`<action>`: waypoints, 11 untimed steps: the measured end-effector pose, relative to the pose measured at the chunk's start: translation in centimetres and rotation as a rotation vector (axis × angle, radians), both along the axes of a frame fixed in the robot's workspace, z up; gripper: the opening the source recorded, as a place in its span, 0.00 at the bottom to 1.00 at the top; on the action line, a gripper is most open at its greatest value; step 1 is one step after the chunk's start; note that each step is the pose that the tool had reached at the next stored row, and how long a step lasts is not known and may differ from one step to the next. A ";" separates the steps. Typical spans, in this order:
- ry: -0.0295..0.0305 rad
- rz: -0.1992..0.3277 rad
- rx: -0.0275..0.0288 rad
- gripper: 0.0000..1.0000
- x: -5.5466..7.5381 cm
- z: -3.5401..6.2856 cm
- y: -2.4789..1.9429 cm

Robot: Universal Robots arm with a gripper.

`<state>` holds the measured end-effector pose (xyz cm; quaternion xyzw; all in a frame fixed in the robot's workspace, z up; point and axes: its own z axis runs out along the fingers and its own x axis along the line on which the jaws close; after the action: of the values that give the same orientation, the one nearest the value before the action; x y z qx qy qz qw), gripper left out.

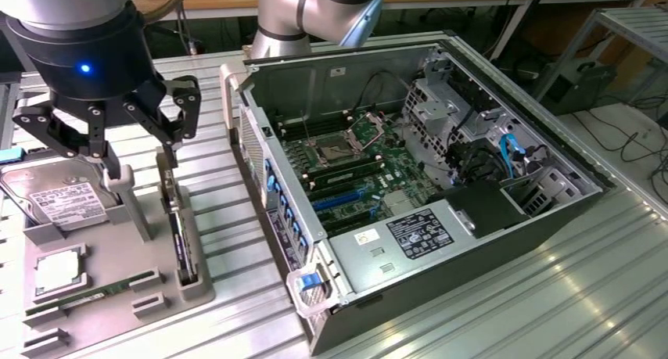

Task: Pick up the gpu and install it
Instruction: 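Pick up the gpu and move the gpu toward the slot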

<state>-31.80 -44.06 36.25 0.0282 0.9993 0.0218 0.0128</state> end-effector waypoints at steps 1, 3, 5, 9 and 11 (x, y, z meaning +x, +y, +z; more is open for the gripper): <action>0.0000 0.000 0.0000 0.60 0.0 -0.06 0.00; 0.0000 0.000 0.0000 0.60 0.0 -0.25 -0.02; 0.0000 0.000 0.0000 0.60 0.0 -0.46 -0.04; 0.0000 0.001 0.0000 0.60 0.0 -0.85 -0.10; 0.0001 0.001 0.0000 0.60 0.0 -1.02 -0.13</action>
<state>-31.80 -44.19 35.24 0.0276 0.9993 0.0217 0.0128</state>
